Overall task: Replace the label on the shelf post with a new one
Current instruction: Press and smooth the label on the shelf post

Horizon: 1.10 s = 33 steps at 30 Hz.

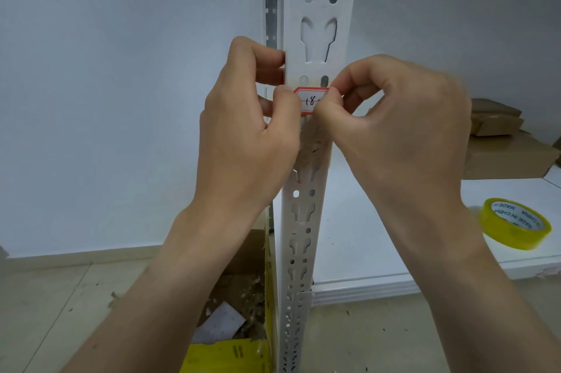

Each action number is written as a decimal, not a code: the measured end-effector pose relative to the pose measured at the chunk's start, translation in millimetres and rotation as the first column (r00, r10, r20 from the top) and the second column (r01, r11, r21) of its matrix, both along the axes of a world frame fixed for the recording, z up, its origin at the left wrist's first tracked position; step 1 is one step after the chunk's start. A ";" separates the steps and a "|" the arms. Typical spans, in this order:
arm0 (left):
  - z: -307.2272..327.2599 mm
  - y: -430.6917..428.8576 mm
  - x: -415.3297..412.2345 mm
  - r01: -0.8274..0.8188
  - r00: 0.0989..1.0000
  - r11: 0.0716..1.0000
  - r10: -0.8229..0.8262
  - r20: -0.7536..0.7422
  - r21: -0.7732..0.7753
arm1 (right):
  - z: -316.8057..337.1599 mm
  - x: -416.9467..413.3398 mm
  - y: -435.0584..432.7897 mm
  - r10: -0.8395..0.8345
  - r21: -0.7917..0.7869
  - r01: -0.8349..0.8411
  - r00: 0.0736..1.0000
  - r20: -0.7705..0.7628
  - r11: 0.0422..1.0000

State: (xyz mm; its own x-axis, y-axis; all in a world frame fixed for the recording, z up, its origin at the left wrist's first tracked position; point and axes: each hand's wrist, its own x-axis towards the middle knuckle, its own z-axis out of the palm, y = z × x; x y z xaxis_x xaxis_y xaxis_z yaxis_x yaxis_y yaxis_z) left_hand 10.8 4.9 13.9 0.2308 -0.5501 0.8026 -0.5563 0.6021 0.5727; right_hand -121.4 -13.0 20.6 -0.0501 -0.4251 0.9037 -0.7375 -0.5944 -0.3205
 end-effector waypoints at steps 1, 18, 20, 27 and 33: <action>0.1 -0.4 0.1 -0.004 1.000 1.000 0.004 0.002 0.000 | 0.1 -1.4 0.8 0.008 0.001 -0.008 1.000 -0.008 1.000; 1.4 1.2 0.8 0.020 1.000 1.000 -0.019 -0.007 0.021 | -1.2 -10.0 3.1 -0.004 -0.009 0.003 0.998 -0.057 1.000; 1.6 0.8 0.4 0.026 1.000 0.999 -0.026 -0.013 0.019 | 2.4 -7.3 4.8 -0.032 0.055 0.035 0.998 -0.057 0.998; 1.8 -0.8 -2.2 0.028 0.999 1.000 -0.028 -0.030 0.006 | 9.1 -1.5 7.4 -0.066 0.134 0.069 0.997 -0.033 0.989; 1.7 -1.4 -3.0 0.030 0.999 1.000 -0.030 -0.033 -0.001 | 9.1 -1.9 8.9 -0.067 0.096 0.068 0.998 -0.017 0.993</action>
